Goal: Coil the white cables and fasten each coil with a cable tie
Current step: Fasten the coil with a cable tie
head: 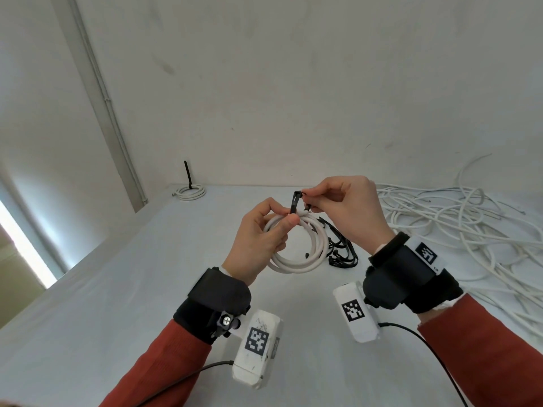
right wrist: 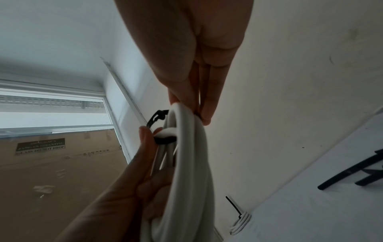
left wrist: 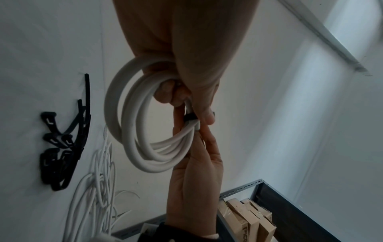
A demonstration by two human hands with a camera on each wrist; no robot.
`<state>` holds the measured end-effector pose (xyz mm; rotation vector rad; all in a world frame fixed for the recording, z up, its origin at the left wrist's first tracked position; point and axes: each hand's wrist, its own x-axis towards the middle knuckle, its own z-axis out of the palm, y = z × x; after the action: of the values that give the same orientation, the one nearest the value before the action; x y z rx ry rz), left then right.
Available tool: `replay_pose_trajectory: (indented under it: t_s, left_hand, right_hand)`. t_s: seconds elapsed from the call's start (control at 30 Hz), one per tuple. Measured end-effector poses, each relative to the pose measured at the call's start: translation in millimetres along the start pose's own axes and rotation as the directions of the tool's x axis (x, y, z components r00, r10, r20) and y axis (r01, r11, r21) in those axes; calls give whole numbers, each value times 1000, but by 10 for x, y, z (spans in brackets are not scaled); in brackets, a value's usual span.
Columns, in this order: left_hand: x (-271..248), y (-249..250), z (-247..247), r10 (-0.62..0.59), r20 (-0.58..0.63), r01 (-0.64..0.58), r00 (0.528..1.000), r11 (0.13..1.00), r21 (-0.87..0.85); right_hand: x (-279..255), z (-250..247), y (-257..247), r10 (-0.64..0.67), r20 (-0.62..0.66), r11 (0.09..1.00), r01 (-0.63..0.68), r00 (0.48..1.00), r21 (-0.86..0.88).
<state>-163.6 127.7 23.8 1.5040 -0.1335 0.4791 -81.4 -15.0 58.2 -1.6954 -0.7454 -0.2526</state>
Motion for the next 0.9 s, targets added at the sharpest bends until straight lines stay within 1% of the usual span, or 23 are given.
replay_pose_trajectory:
  t_s: [0.1, 0.27, 0.37, 0.53, 0.63, 0.73, 0.8, 0.9]
  left_hand:
    - [-4, -1, 5, -10, 19, 10, 1000, 1000, 4]
    - [11, 29, 19, 11, 10, -10, 1000, 1000, -27]
    - [13, 42, 27, 12, 10, -12, 1000, 999, -41]
    - [14, 26, 25, -2, 38, 3, 999, 1000, -20]
    - [-3, 36, 19, -16, 53, 16, 998, 1000, -9]
    - [-8, 50, 12, -39, 60, 38, 997, 999, 14]
    - [-3, 62, 6, -49, 68, 46, 996, 998, 34]
    - [-3, 82, 8, -50, 95, 42, 994, 995, 90]
  right_hand:
    - [-3, -18, -2, -17, 20, 1000, 18, 1000, -11]
    - [-3, -23, 17, 6, 8, 1000, -6, 1000, -4]
    - [-6, -33, -8, -4, 4, 1000, 4, 1000, -6]
    - [-18, -36, -2, -7, -6, 1000, 7, 1000, 19]
    - [-33, -52, 10, -6, 18, 1000, 6, 1000, 12]
    - [-42, -63, 18, -14, 63, 999, 17, 998, -40]
    - [-56, -60, -9, 27, 107, 999, -29, 994, 19]
    - [-47, -45, -23, 115, 102, 984, -127, 988, 127]
